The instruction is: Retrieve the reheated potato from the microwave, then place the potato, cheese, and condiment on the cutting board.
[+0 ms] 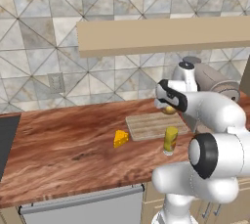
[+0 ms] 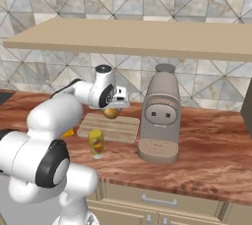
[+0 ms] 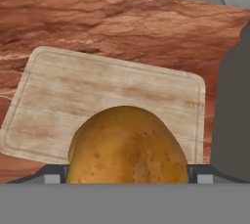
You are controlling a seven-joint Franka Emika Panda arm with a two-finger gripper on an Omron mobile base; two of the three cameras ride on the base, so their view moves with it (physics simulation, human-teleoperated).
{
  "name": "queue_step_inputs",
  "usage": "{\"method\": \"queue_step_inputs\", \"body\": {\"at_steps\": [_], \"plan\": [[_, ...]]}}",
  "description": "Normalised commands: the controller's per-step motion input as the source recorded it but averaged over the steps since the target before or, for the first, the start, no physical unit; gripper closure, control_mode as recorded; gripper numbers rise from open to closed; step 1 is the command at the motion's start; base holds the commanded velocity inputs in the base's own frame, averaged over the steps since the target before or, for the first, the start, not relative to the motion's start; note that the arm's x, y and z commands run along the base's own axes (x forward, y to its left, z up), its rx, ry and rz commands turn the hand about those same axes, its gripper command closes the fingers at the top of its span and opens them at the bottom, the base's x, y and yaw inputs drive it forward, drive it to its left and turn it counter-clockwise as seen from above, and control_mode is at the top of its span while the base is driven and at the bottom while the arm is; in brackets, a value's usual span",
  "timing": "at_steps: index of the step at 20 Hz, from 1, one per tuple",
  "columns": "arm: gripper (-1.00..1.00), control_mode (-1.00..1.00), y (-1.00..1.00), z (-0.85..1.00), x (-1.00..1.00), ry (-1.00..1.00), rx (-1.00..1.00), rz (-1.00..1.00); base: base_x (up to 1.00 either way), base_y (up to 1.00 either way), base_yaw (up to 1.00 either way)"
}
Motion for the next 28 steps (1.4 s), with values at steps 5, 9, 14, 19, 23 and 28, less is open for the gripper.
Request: {"method": "queue_step_inputs", "body": {"at_steps": [5,9,14,19,23,28], "plan": [[1.0,-1.0,-0.07,-0.34,0.05,-0.06,0.01,-0.06,0.0,0.0,0.0],[1.0,-1.0,0.0,-0.32,0.16,-0.04,0.0,-0.13,0.0,0.0,0.0],[1.0,-1.0,-0.08,-0.33,0.15,0.0,0.0,-0.15,0.0,0.0,0.0],[1.0,-1.0,-0.14,-0.26,0.09,0.0,0.0,-0.15,0.0,0.0,0.0],[1.0,-1.0,-0.11,-0.18,0.08,-0.03,0.0,-0.12,0.0,0.0,0.0],[1.0,-1.0,-0.11,-0.16,0.14,-0.05,0.0,-0.09,0.0,0.0,0.0]]}}
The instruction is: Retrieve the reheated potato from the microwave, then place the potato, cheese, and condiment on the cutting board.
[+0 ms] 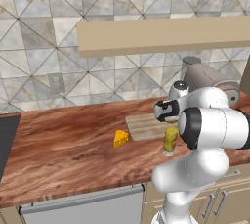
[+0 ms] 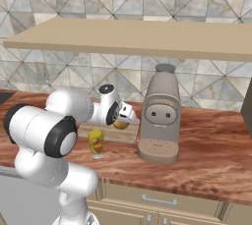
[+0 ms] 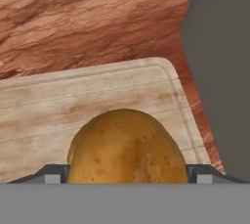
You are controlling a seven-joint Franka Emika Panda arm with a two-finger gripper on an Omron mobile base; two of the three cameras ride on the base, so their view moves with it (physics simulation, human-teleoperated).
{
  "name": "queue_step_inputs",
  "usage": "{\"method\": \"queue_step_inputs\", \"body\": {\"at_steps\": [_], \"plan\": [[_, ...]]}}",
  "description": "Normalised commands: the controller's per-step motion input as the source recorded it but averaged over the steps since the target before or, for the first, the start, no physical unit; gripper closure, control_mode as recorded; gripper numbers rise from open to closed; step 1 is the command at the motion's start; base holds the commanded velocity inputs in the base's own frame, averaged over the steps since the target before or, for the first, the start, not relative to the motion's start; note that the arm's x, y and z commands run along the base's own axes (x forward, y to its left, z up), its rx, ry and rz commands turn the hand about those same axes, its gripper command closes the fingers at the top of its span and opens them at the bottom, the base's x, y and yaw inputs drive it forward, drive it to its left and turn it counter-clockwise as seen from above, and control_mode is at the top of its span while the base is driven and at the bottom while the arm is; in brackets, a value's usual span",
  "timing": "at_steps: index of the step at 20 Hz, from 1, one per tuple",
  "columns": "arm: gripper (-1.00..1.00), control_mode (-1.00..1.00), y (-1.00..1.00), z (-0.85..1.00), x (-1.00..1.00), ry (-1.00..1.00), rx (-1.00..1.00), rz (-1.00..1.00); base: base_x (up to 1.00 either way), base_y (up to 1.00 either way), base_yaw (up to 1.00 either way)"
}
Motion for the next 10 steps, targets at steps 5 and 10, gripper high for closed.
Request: {"method": "queue_step_inputs", "body": {"at_steps": [5,10], "plan": [[1.0,-1.0,-0.15,-0.17,0.13,-0.02,0.0,-0.09,0.0,0.0,0.0],[1.0,-1.0,-0.05,-0.16,0.09,0.0,0.02,-0.07,0.0,0.0,0.0]]}}
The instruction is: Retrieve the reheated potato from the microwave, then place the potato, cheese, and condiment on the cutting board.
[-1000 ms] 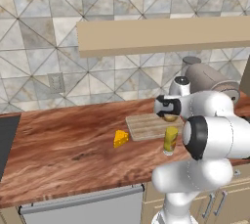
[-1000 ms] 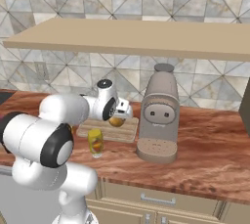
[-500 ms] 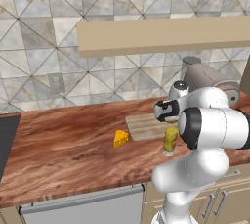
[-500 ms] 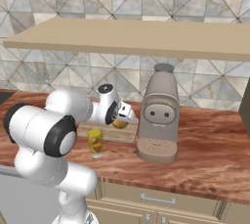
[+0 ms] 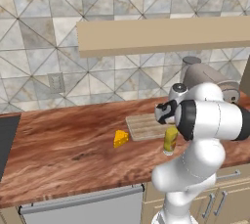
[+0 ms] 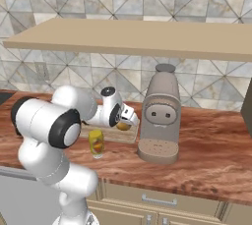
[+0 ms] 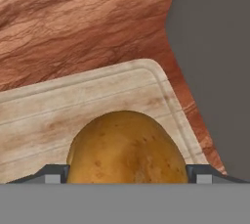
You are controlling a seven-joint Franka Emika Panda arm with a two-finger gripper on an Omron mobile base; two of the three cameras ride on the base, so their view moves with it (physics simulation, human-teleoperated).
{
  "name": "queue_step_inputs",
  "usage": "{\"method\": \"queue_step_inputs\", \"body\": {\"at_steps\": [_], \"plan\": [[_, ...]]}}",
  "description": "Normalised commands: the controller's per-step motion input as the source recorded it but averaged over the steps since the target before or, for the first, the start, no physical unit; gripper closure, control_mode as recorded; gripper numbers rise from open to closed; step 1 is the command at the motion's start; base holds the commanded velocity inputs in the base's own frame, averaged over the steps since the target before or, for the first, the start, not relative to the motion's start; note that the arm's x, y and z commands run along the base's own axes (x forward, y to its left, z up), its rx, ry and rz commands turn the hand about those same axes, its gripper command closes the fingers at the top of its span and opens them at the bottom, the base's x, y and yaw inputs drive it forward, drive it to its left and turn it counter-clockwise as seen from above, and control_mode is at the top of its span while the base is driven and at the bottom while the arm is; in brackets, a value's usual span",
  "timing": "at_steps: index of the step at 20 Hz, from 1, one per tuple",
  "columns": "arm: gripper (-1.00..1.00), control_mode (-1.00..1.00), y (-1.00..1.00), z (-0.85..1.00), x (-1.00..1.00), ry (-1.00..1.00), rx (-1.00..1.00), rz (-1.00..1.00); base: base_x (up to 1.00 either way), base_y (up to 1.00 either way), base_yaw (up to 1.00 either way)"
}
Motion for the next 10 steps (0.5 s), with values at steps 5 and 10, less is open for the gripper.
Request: {"method": "queue_step_inputs", "body": {"at_steps": [5,10], "plan": [[1.0,-1.0,-0.02,-0.14,0.14,0.0,0.06,-0.05,0.0,0.0,0.0],[-1.0,-1.0,-0.04,-0.24,0.05,0.0,0.08,-0.04,0.0,0.0,0.0]]}}
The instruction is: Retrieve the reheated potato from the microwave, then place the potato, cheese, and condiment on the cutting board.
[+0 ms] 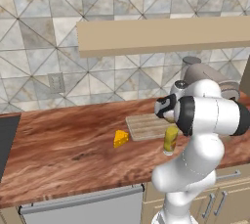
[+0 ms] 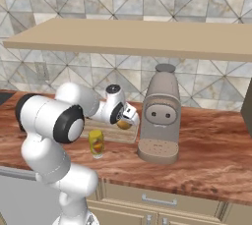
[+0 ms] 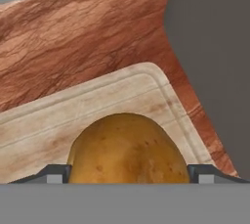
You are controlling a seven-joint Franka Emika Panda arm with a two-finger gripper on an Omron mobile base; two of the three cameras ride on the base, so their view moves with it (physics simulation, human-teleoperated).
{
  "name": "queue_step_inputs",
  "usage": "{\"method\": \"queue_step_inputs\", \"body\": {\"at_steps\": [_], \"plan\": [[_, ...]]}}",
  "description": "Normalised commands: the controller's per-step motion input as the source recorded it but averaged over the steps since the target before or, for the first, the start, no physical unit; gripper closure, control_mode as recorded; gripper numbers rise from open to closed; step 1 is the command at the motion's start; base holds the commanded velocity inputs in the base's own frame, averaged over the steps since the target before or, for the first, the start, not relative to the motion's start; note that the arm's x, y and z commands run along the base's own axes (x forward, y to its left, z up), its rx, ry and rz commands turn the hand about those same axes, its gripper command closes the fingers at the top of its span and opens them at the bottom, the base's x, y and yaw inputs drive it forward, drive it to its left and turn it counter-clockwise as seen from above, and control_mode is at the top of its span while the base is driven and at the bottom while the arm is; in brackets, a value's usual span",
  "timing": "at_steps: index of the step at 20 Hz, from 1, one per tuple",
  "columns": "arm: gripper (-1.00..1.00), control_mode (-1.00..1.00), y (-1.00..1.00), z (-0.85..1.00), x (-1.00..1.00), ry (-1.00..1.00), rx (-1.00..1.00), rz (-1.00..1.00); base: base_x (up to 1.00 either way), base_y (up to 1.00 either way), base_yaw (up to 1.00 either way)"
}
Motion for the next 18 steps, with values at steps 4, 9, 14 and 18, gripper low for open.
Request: {"method": "queue_step_inputs", "body": {"at_steps": [4,9,14,18], "plan": [[-1.0,-1.0,-0.07,-0.33,0.0,0.0,0.07,-0.02,0.0,0.0,0.0],[-1.0,-1.0,-0.02,-0.33,0.0,0.0,0.05,-0.03,0.0,0.0,0.0],[-1.0,-1.0,0.26,-0.39,-0.05,0.0,0.0,-0.06,0.0,0.0,0.0],[-1.0,-1.0,0.3,-0.43,-0.09,0.0,0.0,-0.07,0.0,0.0,0.0]]}}
